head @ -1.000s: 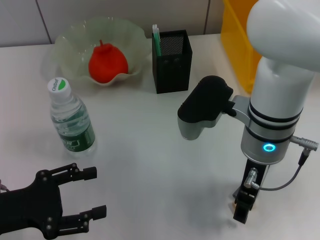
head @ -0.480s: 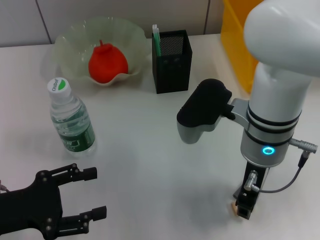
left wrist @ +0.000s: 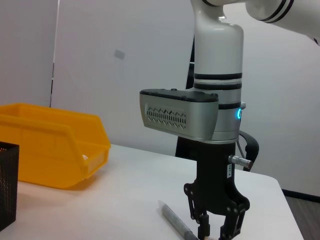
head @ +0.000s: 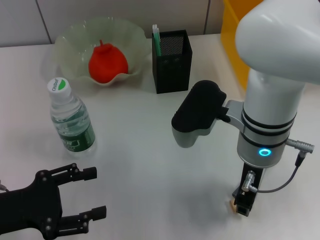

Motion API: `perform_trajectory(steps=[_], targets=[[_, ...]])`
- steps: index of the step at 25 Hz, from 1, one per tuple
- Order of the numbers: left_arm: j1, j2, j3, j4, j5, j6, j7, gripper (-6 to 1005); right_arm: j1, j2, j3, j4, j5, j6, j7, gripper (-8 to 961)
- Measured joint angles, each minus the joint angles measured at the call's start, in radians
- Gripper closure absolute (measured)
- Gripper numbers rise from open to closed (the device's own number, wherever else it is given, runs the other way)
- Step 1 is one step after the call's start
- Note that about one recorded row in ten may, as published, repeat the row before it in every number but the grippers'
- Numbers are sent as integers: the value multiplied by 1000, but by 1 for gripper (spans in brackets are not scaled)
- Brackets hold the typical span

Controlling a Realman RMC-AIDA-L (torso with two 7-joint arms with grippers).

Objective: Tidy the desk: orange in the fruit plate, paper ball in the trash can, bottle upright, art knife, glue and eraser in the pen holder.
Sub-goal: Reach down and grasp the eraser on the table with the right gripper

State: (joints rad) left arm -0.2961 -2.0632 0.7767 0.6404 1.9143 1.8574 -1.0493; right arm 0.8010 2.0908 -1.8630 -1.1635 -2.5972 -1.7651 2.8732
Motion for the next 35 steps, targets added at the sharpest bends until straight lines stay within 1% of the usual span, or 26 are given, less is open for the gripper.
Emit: perform_trajectory(steps=[4,10,16,21,23,31,35], targets=[[0,0,-2,0,0,1,0,214,0,0,-5,-2,0,-1,1,584],[-1,0,-2,1,0,2,0,214,-8,-1,3,-51,0,-35,0,585],[0,0,-3,-1,0,2,0,214,-8,-1,3,-70,0,-51,-4,583],[0,0,-4,-2,0,2,0,214,-6,-3,-17,-87,-28,-44,-13,583],[1,0,-4,-2,0,2,0,214,-10,-1,-37,-107,-57,-40,-31,583],[3,0,-4,-2,0,2,-1,214,-14,0,-57,-142,-47,-42,-87,582],[3,0,-4,-2,0,2,-5,214,-14,0,-57,-168,-29,-89,-134,582]])
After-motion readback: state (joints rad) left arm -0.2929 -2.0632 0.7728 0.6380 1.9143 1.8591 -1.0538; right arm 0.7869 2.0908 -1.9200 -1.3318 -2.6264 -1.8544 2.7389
